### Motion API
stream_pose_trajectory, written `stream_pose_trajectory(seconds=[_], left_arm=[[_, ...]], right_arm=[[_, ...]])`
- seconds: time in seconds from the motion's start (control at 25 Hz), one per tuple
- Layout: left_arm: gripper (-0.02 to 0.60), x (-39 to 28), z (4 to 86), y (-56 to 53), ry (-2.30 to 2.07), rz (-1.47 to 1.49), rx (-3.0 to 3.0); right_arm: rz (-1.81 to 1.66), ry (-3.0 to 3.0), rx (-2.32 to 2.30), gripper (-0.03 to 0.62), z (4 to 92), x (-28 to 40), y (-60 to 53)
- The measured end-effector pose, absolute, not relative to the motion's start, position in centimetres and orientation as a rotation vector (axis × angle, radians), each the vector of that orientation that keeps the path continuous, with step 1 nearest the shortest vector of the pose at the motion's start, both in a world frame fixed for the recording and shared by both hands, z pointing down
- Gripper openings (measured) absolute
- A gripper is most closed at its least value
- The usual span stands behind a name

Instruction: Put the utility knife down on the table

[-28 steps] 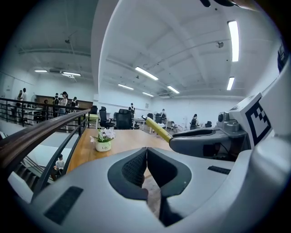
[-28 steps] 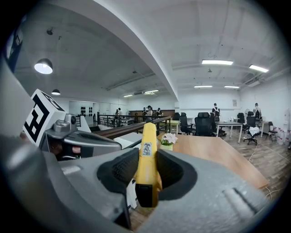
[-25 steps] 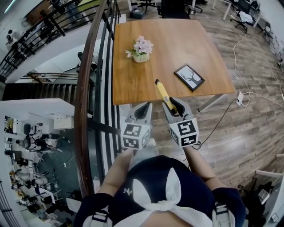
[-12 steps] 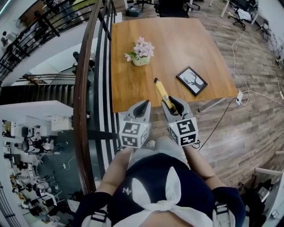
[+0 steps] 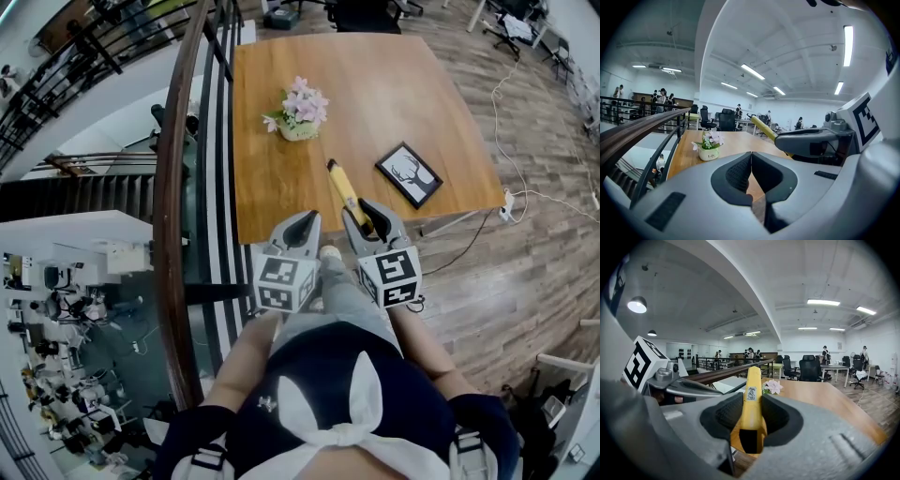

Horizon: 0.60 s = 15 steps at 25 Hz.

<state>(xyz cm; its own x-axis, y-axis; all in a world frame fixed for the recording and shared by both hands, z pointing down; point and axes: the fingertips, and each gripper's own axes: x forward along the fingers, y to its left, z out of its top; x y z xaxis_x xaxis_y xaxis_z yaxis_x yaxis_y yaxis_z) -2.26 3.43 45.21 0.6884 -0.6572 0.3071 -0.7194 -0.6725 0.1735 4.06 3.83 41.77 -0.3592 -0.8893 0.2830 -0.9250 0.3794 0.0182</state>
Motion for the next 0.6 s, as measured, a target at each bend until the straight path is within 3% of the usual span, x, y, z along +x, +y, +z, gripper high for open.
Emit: stream_pose_trajectory(seconds=[0.6], left_arm=[[0.018, -2.3, 45.0, -5.3, -1.115, 0.336, 2.62]], right_arm=[[0.185, -2.428, 1.613, 0.126, 40.8, 4.6, -5.1]])
